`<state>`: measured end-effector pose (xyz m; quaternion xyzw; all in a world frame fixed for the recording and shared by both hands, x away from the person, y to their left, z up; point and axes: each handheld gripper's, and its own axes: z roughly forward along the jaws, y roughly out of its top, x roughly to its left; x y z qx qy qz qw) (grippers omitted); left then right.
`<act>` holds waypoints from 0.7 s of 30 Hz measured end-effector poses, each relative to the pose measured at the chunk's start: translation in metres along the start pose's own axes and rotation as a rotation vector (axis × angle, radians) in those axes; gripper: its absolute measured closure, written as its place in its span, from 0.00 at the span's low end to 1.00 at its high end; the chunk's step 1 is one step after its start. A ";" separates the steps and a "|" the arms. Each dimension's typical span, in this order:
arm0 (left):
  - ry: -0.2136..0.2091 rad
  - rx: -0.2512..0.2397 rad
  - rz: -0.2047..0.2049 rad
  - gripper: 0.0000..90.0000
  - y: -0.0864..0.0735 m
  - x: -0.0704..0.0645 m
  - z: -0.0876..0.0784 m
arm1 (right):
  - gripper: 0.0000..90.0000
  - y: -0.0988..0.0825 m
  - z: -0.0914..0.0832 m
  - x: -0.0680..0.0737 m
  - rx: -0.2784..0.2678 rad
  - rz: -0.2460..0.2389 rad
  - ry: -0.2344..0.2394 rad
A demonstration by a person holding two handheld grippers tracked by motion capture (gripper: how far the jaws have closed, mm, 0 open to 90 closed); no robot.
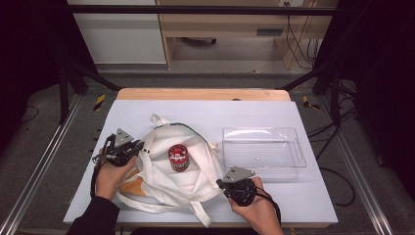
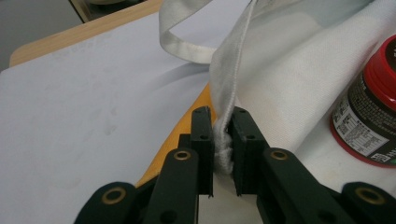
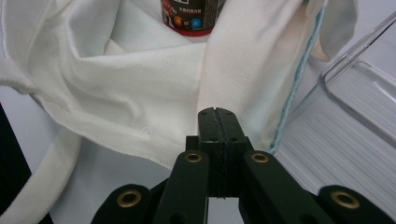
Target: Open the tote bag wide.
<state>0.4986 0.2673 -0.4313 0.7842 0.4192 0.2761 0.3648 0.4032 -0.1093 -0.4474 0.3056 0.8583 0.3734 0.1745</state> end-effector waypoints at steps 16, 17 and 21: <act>-0.003 0.009 -0.027 0.90 -0.012 0.004 0.004 | 1.00 -0.016 0.016 -0.007 0.058 0.034 0.027; -0.003 0.010 -0.027 0.90 -0.012 0.004 0.004 | 1.00 -0.016 0.017 -0.007 0.054 0.032 0.025; 0.003 0.015 -0.028 0.90 -0.013 0.005 0.006 | 1.00 -0.017 0.016 -0.007 0.053 0.027 0.028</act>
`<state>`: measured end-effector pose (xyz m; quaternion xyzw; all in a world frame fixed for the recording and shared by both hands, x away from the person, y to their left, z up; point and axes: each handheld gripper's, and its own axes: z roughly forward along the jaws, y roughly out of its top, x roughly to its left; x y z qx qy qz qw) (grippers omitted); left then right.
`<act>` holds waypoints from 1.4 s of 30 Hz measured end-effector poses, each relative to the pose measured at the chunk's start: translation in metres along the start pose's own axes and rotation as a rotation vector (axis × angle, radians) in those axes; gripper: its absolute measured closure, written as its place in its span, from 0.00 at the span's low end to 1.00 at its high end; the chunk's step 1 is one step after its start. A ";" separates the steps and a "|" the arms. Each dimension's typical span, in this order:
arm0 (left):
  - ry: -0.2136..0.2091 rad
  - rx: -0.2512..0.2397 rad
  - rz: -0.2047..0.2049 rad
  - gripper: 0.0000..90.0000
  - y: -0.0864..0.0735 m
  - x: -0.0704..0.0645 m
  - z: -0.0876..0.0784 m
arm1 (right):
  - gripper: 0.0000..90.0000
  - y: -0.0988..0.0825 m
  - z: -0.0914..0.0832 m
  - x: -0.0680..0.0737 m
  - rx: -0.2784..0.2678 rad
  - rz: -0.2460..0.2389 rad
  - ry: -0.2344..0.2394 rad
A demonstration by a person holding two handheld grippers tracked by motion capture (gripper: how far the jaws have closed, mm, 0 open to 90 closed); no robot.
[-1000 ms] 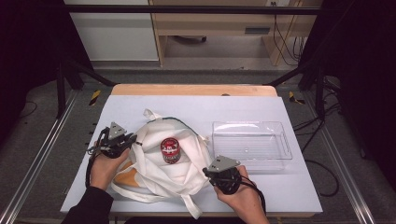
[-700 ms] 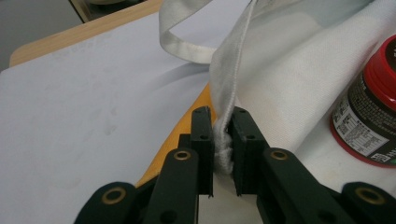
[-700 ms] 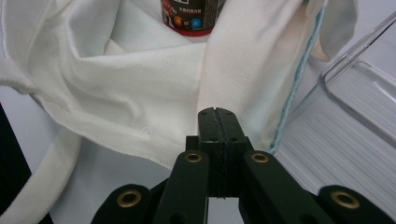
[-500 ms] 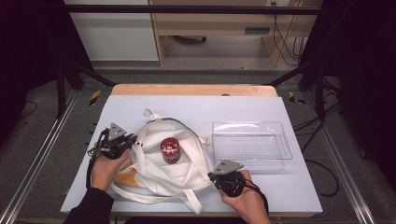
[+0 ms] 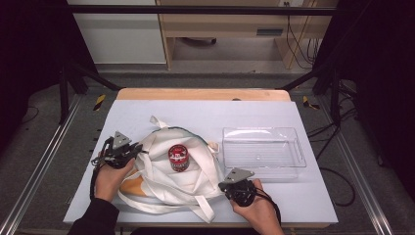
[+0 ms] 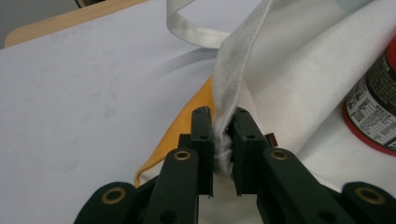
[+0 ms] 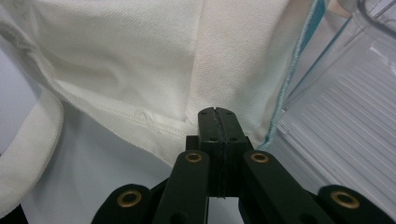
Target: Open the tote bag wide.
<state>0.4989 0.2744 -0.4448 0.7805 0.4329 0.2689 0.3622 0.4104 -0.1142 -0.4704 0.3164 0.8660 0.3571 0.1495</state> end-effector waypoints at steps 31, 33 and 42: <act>0.017 -0.018 -0.006 0.89 -0.007 0.005 -0.004 | 1.00 -0.001 -0.003 -0.003 -0.011 0.000 -0.009; 0.016 -0.037 -0.011 0.82 -0.005 0.004 -0.008 | 1.00 -0.001 -0.004 -0.003 -0.021 -0.002 -0.003; 0.025 -0.122 0.007 0.71 0.005 -0.003 -0.027 | 1.00 0.000 -0.004 -0.002 -0.026 -0.001 0.001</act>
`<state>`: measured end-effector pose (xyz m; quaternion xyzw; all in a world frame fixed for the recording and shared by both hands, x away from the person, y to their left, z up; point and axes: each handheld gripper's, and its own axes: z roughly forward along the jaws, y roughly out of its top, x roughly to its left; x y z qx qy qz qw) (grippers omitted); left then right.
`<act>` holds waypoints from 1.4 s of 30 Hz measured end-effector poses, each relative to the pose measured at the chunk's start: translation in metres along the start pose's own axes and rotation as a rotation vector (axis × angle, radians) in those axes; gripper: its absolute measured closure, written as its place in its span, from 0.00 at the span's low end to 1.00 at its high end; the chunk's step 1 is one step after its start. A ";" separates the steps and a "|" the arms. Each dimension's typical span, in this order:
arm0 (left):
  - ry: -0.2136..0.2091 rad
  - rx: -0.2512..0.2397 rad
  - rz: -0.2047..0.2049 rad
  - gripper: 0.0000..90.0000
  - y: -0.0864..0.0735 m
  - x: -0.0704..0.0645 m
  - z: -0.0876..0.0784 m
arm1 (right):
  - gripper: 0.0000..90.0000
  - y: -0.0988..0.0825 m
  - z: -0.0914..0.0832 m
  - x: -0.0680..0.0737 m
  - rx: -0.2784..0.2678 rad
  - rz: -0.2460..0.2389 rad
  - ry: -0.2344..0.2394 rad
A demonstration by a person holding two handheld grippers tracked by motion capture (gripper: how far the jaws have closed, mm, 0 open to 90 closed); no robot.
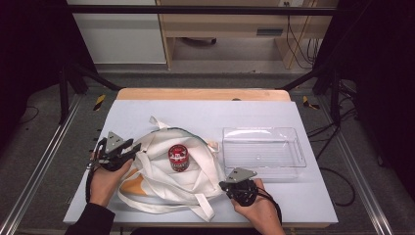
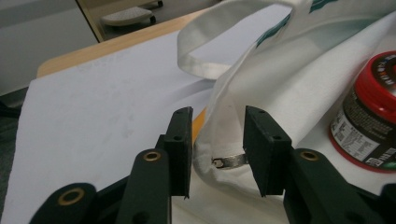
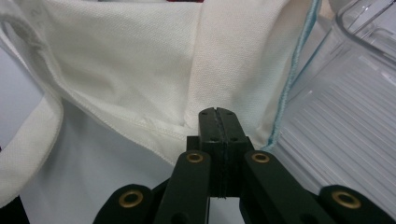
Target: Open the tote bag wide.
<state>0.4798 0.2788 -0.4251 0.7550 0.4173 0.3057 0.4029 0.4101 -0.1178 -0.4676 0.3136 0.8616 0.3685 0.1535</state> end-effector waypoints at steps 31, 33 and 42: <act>-0.070 0.120 -0.025 1.00 -0.030 -0.005 0.003 | 1.00 0.000 0.000 -0.001 -0.012 0.014 0.004; -0.066 0.111 -0.015 1.00 -0.025 -0.006 0.000 | 1.00 0.003 -0.003 0.001 -0.038 0.018 0.012; -0.047 0.068 -0.041 1.00 -0.019 -0.003 -0.010 | 1.00 0.025 -0.009 0.010 -0.097 0.012 0.021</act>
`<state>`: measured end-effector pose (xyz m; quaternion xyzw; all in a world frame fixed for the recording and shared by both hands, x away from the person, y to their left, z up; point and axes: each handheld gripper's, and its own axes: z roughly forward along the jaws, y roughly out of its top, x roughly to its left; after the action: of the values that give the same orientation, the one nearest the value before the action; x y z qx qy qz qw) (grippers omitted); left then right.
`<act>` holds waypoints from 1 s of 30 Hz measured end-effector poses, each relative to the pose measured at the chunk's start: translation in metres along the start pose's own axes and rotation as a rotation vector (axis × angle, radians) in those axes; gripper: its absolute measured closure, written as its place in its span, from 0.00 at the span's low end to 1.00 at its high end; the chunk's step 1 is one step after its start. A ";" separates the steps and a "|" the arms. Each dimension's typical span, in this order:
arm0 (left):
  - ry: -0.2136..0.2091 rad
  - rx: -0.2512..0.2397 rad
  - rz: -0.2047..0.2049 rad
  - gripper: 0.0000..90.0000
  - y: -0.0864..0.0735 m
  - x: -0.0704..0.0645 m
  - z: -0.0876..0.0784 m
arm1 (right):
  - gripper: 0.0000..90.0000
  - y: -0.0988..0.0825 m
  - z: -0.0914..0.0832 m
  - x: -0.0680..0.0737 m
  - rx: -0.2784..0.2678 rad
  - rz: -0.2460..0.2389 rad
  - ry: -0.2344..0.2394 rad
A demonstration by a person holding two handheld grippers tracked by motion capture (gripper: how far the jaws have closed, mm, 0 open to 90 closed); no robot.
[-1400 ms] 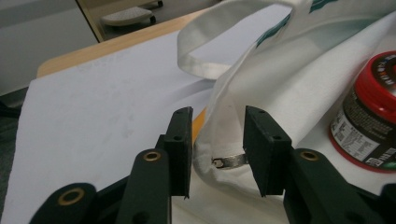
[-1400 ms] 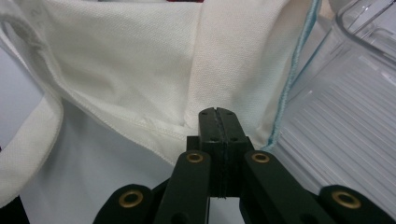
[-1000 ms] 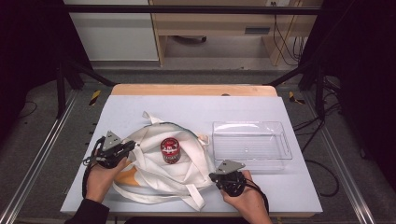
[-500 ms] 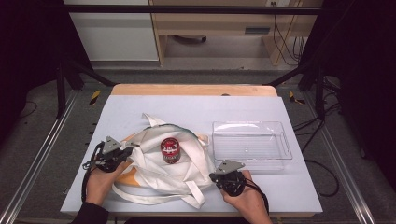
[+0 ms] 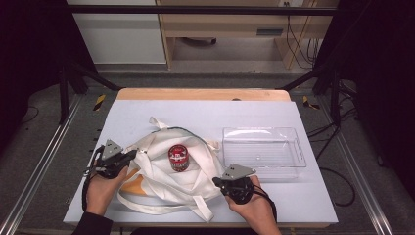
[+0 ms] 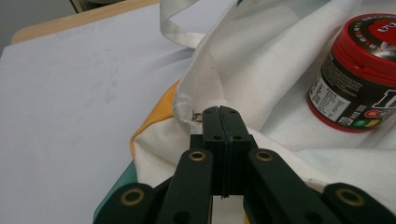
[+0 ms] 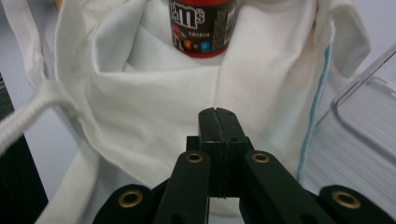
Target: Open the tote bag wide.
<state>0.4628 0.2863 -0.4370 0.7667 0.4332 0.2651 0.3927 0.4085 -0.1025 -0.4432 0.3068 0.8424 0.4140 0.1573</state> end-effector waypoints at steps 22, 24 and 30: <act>0.030 -0.072 -0.070 0.97 -0.016 0.003 -0.016 | 0.98 0.046 0.033 0.009 -0.033 0.018 0.028; 0.037 -0.079 -0.081 0.94 -0.019 0.004 -0.017 | 0.97 0.049 0.037 0.010 -0.040 0.029 0.033; 0.101 -0.079 -0.084 0.80 -0.026 0.006 -0.023 | 0.85 0.057 0.044 0.013 -0.050 0.027 0.023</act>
<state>0.4371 0.3079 -0.4455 0.7174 0.4734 0.3034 0.4113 0.4432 -0.0406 -0.4253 0.3094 0.8294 0.4406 0.1495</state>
